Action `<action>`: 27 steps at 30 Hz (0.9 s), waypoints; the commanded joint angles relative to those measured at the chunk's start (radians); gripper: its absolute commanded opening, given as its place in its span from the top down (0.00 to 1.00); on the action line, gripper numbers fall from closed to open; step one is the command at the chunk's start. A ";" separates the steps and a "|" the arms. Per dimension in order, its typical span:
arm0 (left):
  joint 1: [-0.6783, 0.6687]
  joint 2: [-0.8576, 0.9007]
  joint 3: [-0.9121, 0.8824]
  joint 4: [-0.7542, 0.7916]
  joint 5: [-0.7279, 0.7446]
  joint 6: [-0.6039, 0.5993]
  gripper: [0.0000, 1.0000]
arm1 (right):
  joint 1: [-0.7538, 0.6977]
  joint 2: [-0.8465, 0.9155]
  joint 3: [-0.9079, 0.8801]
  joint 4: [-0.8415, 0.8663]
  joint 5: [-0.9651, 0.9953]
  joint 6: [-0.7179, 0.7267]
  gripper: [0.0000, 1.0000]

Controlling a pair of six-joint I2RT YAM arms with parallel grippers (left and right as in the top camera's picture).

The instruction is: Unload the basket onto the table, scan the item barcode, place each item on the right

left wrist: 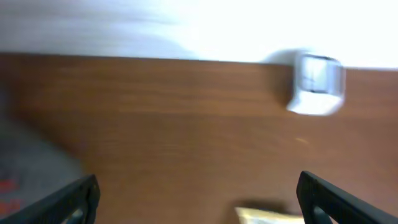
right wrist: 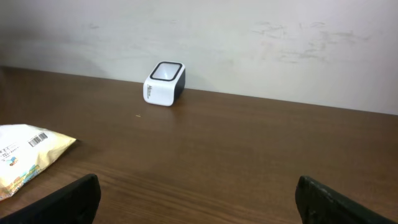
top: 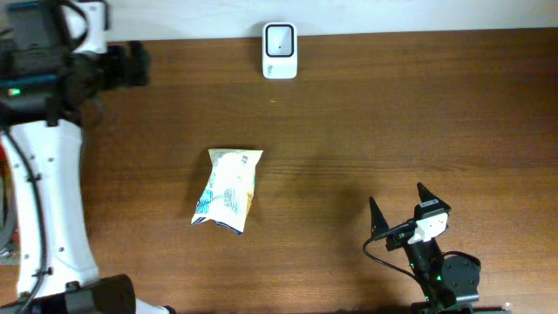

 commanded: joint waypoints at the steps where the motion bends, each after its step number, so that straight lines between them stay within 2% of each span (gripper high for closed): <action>1: 0.143 -0.018 0.023 0.034 -0.191 0.015 0.01 | 0.005 -0.004 -0.005 -0.007 0.006 0.004 0.01; 5: 0.280 -0.018 0.023 0.047 -0.214 0.015 0.01 | 0.005 -0.004 -0.005 -0.007 0.006 0.005 0.01; 15: 0.322 -0.018 0.023 0.076 -0.275 0.011 0.01 | 0.005 -0.004 -0.005 -0.007 0.006 0.005 0.01; 20: 0.470 0.010 0.016 0.072 -0.274 -0.055 0.01 | 0.005 -0.004 -0.005 -0.007 0.010 0.004 0.01; 22: 0.522 0.059 0.014 0.034 -0.260 -0.060 0.08 | 0.005 -0.004 -0.005 -0.007 0.013 0.004 0.01; 24: 0.570 0.142 -0.016 -0.003 -0.204 -0.053 0.10 | 0.005 -0.004 -0.005 -0.007 0.013 0.004 0.01; 27: 0.602 0.233 -0.106 -0.003 -0.157 0.009 0.15 | 0.005 -0.004 -0.005 -0.008 0.014 0.004 0.01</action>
